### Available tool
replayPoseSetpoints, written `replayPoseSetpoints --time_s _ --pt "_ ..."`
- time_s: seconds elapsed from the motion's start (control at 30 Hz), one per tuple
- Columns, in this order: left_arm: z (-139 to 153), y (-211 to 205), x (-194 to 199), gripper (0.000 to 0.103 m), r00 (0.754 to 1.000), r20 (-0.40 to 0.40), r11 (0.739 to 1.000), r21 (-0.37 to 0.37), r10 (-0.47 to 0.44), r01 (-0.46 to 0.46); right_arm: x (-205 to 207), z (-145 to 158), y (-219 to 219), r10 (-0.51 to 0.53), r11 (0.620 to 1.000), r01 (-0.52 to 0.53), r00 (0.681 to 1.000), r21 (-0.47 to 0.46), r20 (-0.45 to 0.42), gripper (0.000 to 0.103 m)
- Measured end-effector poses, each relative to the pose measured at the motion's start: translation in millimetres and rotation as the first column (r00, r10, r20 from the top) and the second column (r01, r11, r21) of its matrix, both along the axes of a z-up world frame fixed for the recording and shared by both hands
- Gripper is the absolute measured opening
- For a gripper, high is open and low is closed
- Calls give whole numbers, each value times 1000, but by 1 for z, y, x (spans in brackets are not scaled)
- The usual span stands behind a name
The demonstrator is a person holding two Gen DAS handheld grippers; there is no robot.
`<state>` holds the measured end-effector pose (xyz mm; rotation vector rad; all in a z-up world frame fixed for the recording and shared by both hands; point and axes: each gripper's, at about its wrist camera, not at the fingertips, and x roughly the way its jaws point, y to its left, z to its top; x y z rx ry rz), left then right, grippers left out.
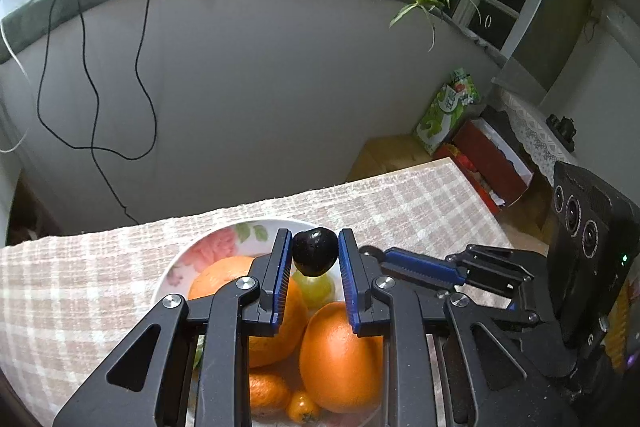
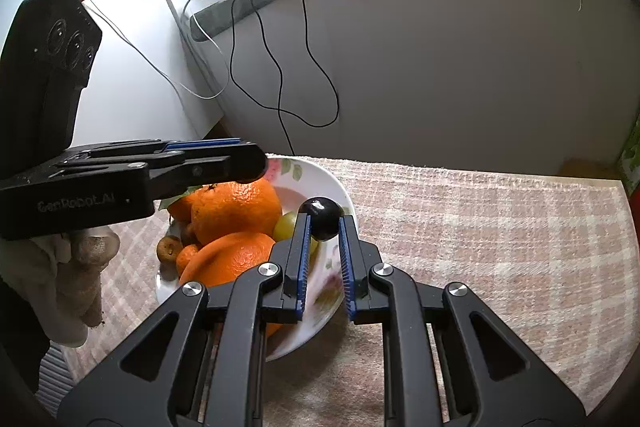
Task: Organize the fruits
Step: 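Carry both dark plums over the plate and open both tools to drop them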
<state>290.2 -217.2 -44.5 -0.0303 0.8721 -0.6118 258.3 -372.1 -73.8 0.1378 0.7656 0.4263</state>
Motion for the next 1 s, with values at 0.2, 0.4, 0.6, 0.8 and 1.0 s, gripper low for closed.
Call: replayPoseSetpoints --time_s 0.2,0.4,0.6,0.8,1.0 --pt "-2 -3 5 22 1000 -15 1000 2 3 -2 1 -3 2 4 1000 -4 1000 -3 -3 15" --pt "-3 -4 7 22 1000 -20 1000 7 2 -2 2 -4 2 12 1000 -12 1000 -4 -14 15" --pt "0 -2 8 23 1000 -15 1000 9 10 -10 3 -5 1 17 1000 -17 1000 4 -16 15" --pt "-1 -2 9 32 1000 -22 1000 10 11 -11 3 -5 0 18 1000 -18 1000 9 -18 15" --pt "0 -4 7 32 1000 -18 1000 10 11 -11 1 -3 1 15 1000 -15 1000 4 -11 36"
